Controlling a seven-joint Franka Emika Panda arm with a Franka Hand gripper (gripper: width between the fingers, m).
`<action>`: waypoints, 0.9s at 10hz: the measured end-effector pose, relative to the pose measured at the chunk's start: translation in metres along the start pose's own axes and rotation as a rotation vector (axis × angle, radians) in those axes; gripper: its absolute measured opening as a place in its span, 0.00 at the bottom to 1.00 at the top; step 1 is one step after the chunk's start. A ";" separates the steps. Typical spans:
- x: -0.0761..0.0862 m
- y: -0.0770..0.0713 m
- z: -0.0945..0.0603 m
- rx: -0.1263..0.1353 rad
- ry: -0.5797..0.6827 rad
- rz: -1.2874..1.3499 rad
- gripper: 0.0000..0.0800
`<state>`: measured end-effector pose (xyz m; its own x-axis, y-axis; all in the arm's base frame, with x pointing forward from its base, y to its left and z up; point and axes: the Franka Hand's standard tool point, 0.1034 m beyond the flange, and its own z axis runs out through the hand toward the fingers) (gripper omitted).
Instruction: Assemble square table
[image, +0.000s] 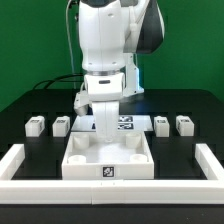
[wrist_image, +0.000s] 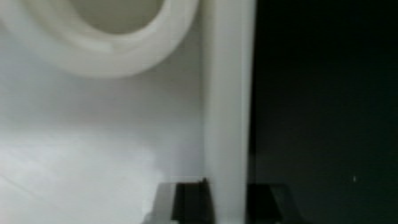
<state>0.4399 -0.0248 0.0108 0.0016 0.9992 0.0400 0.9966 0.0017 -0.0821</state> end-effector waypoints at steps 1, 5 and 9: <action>0.014 0.008 0.000 -0.007 0.006 0.020 0.08; 0.076 0.051 -0.002 -0.051 0.037 0.089 0.08; 0.094 0.052 -0.002 -0.036 0.019 0.066 0.08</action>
Offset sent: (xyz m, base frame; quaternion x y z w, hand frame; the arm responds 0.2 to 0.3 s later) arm 0.0467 0.0539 0.0018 -0.0266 0.0075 0.0209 0.9994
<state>0.4918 0.0694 0.0120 0.0683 0.9962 0.0548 0.9966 -0.0656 -0.0492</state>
